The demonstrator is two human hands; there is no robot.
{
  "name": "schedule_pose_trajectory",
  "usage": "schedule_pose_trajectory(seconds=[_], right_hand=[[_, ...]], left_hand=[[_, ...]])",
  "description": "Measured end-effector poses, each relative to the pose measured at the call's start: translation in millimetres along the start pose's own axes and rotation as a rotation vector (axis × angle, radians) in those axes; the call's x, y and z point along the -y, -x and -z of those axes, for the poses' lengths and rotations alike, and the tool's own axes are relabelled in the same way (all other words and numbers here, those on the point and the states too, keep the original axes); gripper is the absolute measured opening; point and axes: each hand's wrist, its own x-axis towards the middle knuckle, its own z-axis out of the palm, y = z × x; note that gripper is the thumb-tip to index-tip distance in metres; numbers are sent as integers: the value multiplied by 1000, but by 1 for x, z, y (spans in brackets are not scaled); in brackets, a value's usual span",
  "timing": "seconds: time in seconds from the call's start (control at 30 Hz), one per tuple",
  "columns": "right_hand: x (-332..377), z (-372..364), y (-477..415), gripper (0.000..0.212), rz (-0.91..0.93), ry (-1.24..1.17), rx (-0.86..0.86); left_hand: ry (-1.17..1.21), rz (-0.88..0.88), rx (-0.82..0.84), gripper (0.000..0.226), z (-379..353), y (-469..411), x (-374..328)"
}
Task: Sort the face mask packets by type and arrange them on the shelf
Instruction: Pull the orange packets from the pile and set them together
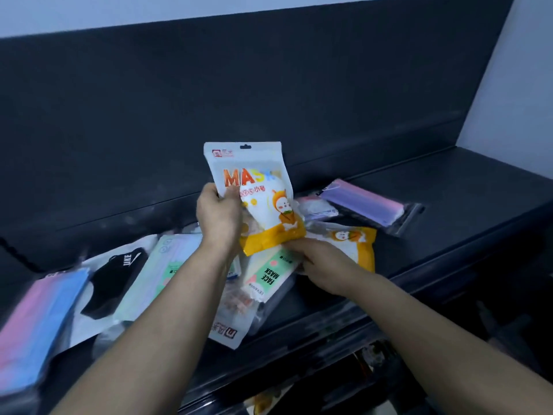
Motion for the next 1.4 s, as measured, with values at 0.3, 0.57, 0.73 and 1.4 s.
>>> schedule_pose_trajectory(seconds=[0.3,0.57,0.73,1.4], right_hand=[[-21,30,31,84,-629,344,-369],[-14,42,53,72,-751,-22,-704],[-12,30,81,72,-866,475,-524],[-36,69,58,95,-731,431,-107]], left_hand=[[15,-34,-28,15,10,0,8],[36,-45,63,10,0,3,14],[65,-20,117,10,-15,12,12],[-10,94,-64,8,9,51,17]])
